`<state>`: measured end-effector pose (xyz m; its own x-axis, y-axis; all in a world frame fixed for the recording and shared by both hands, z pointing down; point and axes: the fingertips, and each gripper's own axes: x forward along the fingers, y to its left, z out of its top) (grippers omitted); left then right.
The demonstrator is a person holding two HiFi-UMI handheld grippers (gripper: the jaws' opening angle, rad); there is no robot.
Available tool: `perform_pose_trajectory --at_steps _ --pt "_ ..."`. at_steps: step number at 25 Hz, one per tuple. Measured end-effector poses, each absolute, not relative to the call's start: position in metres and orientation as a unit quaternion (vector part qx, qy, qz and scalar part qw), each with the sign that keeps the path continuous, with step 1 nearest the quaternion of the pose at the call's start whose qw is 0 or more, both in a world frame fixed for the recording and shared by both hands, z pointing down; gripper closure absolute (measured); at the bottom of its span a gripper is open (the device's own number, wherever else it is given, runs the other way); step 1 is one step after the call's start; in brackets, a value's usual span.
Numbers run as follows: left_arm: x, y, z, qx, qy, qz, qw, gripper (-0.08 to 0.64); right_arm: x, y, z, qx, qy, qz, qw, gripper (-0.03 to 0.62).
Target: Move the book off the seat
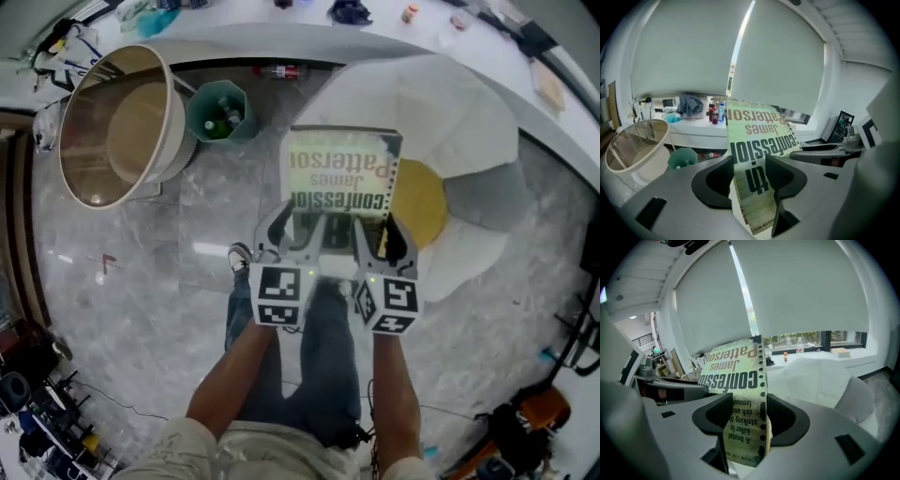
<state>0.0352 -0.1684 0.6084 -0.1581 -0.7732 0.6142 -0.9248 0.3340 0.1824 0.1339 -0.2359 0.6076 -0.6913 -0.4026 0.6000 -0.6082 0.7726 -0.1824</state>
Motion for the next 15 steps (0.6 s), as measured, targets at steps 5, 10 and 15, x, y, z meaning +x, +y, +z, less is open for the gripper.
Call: perform_pose_trajectory --at_steps 5,10,15 --pt "-0.038 -0.126 0.526 0.532 -0.792 0.085 0.287 0.34 0.054 -0.203 0.526 0.243 -0.925 0.15 0.251 0.353" --pt "-0.113 -0.075 0.44 0.5 -0.827 0.064 0.249 0.341 -0.027 -0.159 0.443 0.208 -0.945 0.132 0.217 0.353" --pt "-0.2 -0.004 0.364 0.456 -0.865 0.048 0.203 0.341 -0.122 -0.096 0.372 0.159 -0.964 0.115 0.178 0.353"
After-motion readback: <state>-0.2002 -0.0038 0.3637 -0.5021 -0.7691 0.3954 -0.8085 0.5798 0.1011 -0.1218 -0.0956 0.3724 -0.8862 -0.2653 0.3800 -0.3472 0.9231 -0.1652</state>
